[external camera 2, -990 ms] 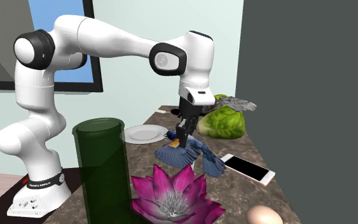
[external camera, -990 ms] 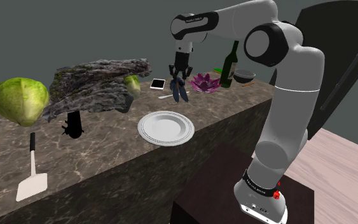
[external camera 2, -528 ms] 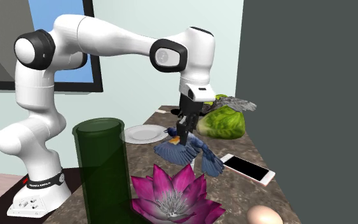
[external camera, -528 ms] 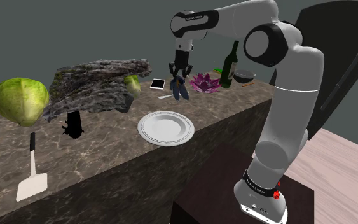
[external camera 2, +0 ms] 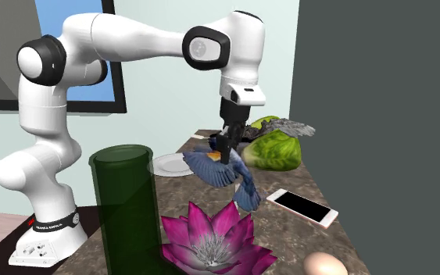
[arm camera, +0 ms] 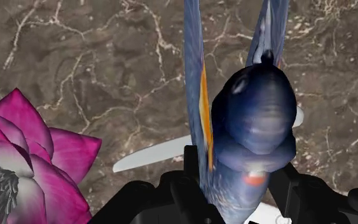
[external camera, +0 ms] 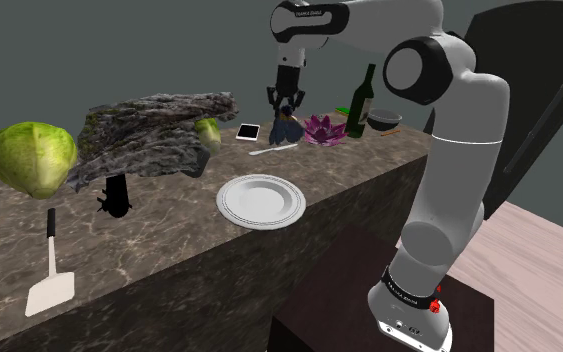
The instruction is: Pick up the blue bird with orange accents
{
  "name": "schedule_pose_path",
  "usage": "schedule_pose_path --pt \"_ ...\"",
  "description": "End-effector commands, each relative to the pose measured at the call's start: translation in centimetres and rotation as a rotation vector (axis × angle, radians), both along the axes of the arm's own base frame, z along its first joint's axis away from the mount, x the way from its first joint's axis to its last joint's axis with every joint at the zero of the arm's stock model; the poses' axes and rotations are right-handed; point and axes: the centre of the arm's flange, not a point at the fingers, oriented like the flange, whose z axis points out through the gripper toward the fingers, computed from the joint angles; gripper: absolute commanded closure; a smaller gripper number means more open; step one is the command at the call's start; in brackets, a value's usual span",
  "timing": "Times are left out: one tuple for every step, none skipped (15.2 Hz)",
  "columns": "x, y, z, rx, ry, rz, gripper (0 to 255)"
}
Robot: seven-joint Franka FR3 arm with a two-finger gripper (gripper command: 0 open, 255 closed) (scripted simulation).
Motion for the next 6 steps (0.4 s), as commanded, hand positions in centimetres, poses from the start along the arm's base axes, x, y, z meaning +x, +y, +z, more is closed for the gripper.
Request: schedule_pose_path --pt "0.0 0.0 1.1 0.000 0.000 0.000 255" --pt "0.0 0.0 1.6 0.000 0.000 0.000 255" --pt "0.0 0.0 2.1 0.000 0.000 0.000 255" --pt "0.0 0.0 2.6 0.000 0.000 0.000 255" --pt "0.0 0.0 2.7 0.000 0.000 0.000 255" --pt "0.0 0.0 2.7 0.000 0.000 0.000 255"
